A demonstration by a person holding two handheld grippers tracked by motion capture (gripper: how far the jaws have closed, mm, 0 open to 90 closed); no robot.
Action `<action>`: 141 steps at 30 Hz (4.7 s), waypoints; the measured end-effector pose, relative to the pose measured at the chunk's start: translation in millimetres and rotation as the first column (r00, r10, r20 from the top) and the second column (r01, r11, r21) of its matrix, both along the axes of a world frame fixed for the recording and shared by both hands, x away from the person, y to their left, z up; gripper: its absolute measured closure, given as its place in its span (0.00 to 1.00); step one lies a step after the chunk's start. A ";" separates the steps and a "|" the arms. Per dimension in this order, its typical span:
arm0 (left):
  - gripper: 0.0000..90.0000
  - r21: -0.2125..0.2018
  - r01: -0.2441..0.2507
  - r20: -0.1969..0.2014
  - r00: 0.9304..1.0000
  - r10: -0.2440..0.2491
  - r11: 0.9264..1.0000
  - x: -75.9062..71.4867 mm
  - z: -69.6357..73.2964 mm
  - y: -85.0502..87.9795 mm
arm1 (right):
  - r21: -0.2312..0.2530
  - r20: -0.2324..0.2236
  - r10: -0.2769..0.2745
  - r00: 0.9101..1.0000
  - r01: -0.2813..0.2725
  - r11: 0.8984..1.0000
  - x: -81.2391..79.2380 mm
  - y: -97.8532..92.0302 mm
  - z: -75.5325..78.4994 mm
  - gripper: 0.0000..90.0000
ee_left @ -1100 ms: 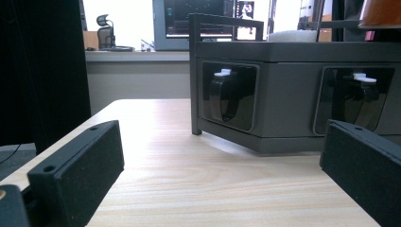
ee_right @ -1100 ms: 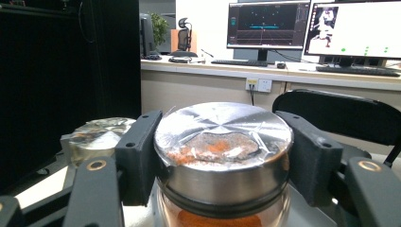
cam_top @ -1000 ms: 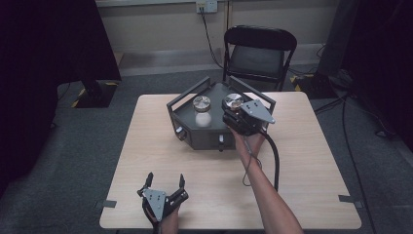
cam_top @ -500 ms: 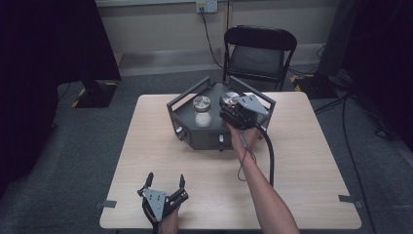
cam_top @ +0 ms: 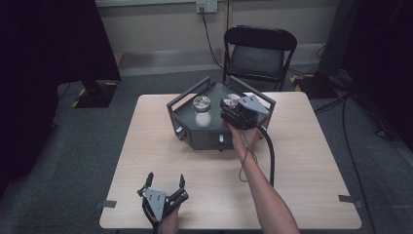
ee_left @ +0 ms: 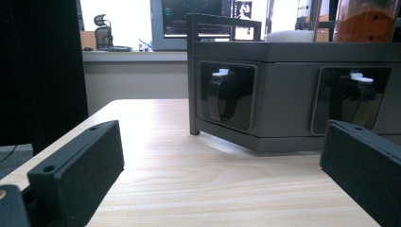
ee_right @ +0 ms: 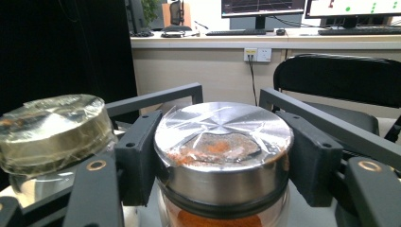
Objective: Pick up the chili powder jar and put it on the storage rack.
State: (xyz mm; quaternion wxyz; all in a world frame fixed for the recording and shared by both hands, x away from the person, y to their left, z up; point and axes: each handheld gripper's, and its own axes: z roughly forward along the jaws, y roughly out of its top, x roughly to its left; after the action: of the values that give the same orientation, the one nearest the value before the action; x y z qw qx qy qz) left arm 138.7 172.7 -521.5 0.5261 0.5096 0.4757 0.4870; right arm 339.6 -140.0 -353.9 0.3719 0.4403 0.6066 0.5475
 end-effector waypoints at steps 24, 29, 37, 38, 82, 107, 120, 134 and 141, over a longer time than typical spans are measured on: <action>0.00 0.000 -0.005 0.000 1.000 0.005 1.000 -0.1 0.0 -0.8 | -0.010 0.000 0.007 1.000 -0.007 1.000 -5.1 -1.7 -1.0 0.38; 0.00 0.000 -0.005 0.000 1.000 0.005 1.000 -0.1 -0.1 -0.8 | -0.018 0.000 0.006 1.000 -0.006 1.000 -4.9 -1.0 -0.6 0.38; 0.00 0.000 -0.005 0.000 1.000 0.005 1.000 -0.1 0.0 -0.8 | -0.030 0.055 -0.007 0.998 0.009 1.000 -8.2 0.4 -6.0 0.11; 0.00 0.000 -0.005 0.000 1.000 0.005 1.000 -0.1 0.0 -0.8 | -0.030 0.080 -0.017 0.997 0.019 0.999 -9.5 1.7 -8.6 0.06; 0.00 0.001 -0.011 0.000 1.000 0.011 1.000 -0.3 0.1 -1.8 | 0.010 0.152 0.032 0.988 -0.034 0.999 -65.6 -39.5 -27.3 0.00; 0.00 0.001 -0.012 0.000 1.000 0.012 1.000 -0.3 0.0 -2.0 | -0.015 0.253 -0.005 0.967 0.009 1.000 -128.4 -43.4 -60.9 0.00; 0.00 0.001 -0.013 0.000 1.000 0.013 1.000 -0.3 0.0 -2.1 | -0.024 0.266 -0.031 0.963 0.039 0.999 -151.3 -47.4 -75.4 0.00; 0.00 0.001 -0.013 0.000 1.000 0.013 1.000 -0.3 0.0 -2.1 | 0.012 0.200 -0.048 0.979 0.047 0.999 -175.4 -58.1 -102.5 0.00; 0.00 0.001 -0.013 0.000 1.000 0.013 1.000 -0.3 0.0 -2.1 | 0.013 0.178 -0.057 0.982 0.055 0.998 -179.1 -63.7 -110.9 0.00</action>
State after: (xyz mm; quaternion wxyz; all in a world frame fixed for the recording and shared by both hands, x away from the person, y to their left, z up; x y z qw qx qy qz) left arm 138.4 170.6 -521.5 0.5228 0.5067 0.4788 0.4907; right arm 160.5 -203.8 -464.8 0.4381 0.4081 0.5561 0.5765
